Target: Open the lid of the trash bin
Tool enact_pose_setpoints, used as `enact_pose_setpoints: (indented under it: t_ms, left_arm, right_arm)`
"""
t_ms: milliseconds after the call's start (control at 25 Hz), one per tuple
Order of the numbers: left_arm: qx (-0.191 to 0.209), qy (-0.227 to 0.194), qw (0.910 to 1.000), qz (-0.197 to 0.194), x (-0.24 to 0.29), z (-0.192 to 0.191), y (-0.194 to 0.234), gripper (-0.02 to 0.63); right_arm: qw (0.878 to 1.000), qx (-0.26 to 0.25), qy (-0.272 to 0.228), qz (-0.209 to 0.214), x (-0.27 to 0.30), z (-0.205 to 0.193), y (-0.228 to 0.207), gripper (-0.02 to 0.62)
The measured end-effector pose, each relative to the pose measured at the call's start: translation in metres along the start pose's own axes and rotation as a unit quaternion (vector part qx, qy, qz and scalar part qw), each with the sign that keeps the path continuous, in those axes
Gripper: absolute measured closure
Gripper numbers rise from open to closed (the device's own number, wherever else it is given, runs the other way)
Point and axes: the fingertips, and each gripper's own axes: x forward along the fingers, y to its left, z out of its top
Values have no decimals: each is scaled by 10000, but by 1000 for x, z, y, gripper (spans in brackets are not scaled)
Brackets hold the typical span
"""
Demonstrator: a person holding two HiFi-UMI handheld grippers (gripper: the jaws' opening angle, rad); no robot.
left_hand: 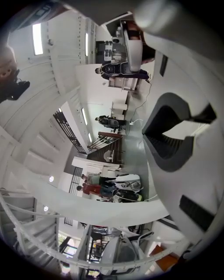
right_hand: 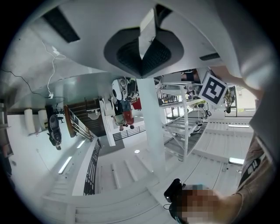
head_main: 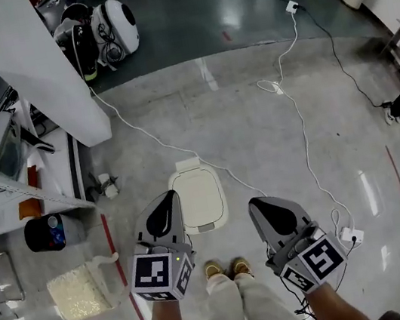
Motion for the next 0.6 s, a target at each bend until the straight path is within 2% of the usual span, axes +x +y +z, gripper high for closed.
enact_pose_setpoints:
  t_ms: [360,480,600]
  left_arm:
    - [-643,855,9940,243,67,-87,41,617]
    - [-792,1359,9872,279,90,-137,50,617]
    - [-831,1963,9765,316,106,-194,52,618]
  right_arm:
    - [9996,146,247,-35,-4,-37,-6,563]
    - [9993,188,310,-24,-3,-51,-4,563]
    - [9989,258,392,17,-2,-66,-2,563]
